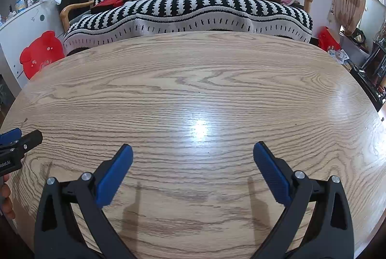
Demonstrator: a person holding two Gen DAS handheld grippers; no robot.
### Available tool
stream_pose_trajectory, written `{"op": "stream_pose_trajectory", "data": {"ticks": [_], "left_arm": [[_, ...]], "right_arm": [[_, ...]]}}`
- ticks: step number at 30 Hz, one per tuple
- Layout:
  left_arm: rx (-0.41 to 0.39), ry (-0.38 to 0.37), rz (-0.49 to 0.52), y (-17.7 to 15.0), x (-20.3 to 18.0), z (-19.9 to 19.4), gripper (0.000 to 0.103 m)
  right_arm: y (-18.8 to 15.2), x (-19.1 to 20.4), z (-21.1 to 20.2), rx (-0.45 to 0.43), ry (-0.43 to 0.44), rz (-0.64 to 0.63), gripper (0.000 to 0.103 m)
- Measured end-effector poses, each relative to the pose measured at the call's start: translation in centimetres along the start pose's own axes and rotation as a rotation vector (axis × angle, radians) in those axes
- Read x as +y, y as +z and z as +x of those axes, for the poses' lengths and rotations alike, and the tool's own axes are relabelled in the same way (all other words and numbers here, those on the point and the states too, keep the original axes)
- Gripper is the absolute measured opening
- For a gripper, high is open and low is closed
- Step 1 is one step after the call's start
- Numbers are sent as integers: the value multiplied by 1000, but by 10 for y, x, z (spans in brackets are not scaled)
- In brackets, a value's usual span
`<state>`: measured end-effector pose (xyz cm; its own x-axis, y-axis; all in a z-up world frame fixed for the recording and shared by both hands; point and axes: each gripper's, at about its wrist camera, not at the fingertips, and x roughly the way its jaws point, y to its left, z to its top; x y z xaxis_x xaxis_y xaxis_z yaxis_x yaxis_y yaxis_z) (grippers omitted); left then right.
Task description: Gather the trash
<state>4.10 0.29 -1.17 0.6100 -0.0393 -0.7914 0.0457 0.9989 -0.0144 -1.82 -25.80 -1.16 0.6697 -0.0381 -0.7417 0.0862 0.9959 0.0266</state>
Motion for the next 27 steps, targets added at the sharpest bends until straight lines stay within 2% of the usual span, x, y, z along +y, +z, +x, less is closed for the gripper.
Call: {"op": "stream_pose_trajectory", "data": {"ticks": [27], "left_arm": [[21, -26, -5, -4, -1, 3, 96]], "right_arm": [[-3, 0, 3, 10, 8, -6, 96]]}}
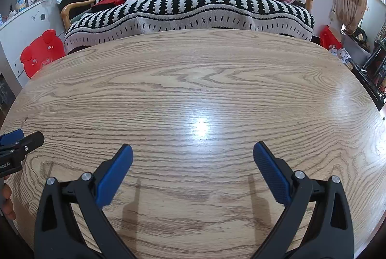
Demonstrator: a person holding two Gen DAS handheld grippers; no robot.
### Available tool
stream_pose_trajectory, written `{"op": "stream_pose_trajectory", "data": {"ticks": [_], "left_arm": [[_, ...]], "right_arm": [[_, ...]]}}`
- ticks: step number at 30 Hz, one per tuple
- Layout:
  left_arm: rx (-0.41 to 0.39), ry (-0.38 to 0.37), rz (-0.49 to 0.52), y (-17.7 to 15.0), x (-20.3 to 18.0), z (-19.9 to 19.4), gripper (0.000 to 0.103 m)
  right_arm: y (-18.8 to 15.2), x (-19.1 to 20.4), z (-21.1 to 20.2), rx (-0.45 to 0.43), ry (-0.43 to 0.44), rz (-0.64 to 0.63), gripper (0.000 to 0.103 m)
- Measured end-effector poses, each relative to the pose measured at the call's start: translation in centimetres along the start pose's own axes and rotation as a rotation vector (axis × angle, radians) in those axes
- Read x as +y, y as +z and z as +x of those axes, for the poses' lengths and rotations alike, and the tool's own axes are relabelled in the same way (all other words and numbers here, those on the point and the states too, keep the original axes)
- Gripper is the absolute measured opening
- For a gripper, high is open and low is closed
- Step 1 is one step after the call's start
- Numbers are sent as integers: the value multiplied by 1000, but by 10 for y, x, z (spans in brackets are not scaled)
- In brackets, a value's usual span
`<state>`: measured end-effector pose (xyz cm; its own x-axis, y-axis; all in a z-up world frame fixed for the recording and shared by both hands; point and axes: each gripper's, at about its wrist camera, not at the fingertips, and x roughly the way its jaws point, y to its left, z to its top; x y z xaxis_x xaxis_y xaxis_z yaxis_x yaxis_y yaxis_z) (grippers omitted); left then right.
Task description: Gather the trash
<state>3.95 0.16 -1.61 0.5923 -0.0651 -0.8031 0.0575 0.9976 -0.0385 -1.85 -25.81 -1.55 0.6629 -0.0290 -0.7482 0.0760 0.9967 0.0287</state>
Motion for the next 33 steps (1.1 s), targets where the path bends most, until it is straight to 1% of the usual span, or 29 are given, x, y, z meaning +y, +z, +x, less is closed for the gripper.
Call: {"op": "stream_pose_trajectory", "data": {"ticks": [9, 11, 13, 15, 17, 20, 22, 25, 28, 30, 33], "left_arm": [[-6, 27, 33, 1, -3, 0, 96], [-11, 41, 35, 0, -4, 0, 96], [-15, 70, 43, 0, -4, 0, 96], [-16, 80, 49, 0, -5, 0, 96], [-18, 54, 42, 1, -4, -2, 96], [-68, 12, 31, 0, -6, -12, 97], [-88, -22, 43, 0, -11, -16, 97], [-68, -46, 62, 1, -19, -11, 97], [-49, -21, 67, 3, -24, -7, 96], [-49, -25, 67, 4, -27, -6, 96], [-22, -38, 58, 3, -29, -2, 96]], "right_arm": [[0, 1, 0, 1, -8, -7, 96], [-1, 1, 1, 5, -27, -17, 96], [-1, -1, 1, 6, -42, -15, 96], [-2, -4, 0, 4, -35, 1, 96], [-1, -6, 0, 5, -30, 6, 96], [-2, -4, 0, 10, -23, -2, 96], [-2, -3, 0, 12, -27, -12, 96], [-2, -4, -1, 11, -39, -18, 96], [-1, -7, 0, 14, -37, -7, 96], [-1, -8, -1, 14, -39, -12, 96], [-1, -9, -1, 13, -41, -13, 96]]}}
